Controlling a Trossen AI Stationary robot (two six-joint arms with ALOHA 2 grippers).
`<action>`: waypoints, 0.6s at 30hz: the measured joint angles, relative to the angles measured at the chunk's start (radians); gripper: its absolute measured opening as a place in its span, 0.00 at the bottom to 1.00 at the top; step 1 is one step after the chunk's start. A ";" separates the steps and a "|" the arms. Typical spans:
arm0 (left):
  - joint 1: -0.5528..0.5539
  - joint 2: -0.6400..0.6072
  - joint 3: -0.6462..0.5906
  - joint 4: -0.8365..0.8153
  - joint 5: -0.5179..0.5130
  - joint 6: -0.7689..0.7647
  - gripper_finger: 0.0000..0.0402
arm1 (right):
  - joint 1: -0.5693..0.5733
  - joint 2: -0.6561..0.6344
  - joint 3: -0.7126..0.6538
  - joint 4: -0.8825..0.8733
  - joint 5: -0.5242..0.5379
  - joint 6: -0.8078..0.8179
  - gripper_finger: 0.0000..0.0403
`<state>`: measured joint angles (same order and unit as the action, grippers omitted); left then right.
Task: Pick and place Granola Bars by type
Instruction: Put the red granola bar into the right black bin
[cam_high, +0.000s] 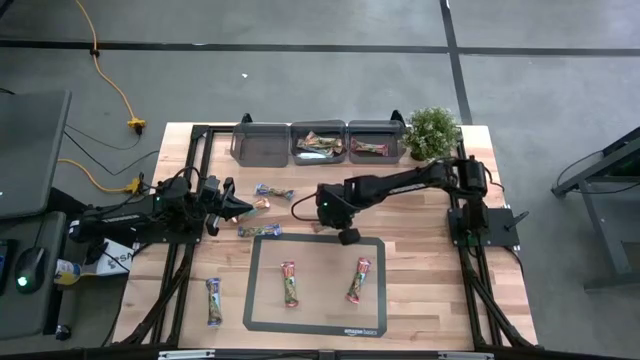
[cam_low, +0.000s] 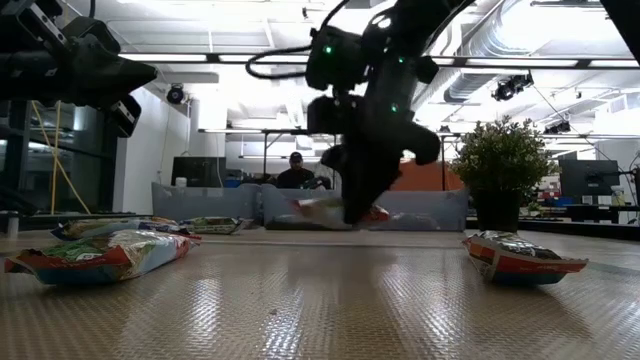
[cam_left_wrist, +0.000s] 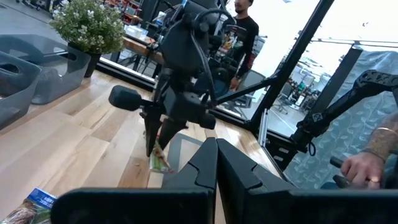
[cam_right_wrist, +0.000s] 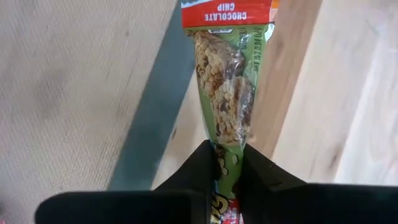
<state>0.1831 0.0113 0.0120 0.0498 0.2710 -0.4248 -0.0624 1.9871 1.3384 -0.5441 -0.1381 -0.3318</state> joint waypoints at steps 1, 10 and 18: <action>0.000 0.000 0.000 0.000 0.000 0.000 0.00 | -0.001 -0.005 0.000 0.002 -0.003 0.009 0.09; 0.000 0.000 0.000 0.000 -0.005 0.000 0.00 | -0.003 -0.014 0.024 0.006 -0.050 0.045 0.08; 0.000 0.000 0.000 0.000 -0.005 0.000 0.00 | -0.003 -0.014 0.157 0.004 -0.106 0.070 0.08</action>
<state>0.1831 0.0116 0.0120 0.0496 0.2665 -0.4248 -0.0654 1.9728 1.4958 -0.5404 -0.2443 -0.2619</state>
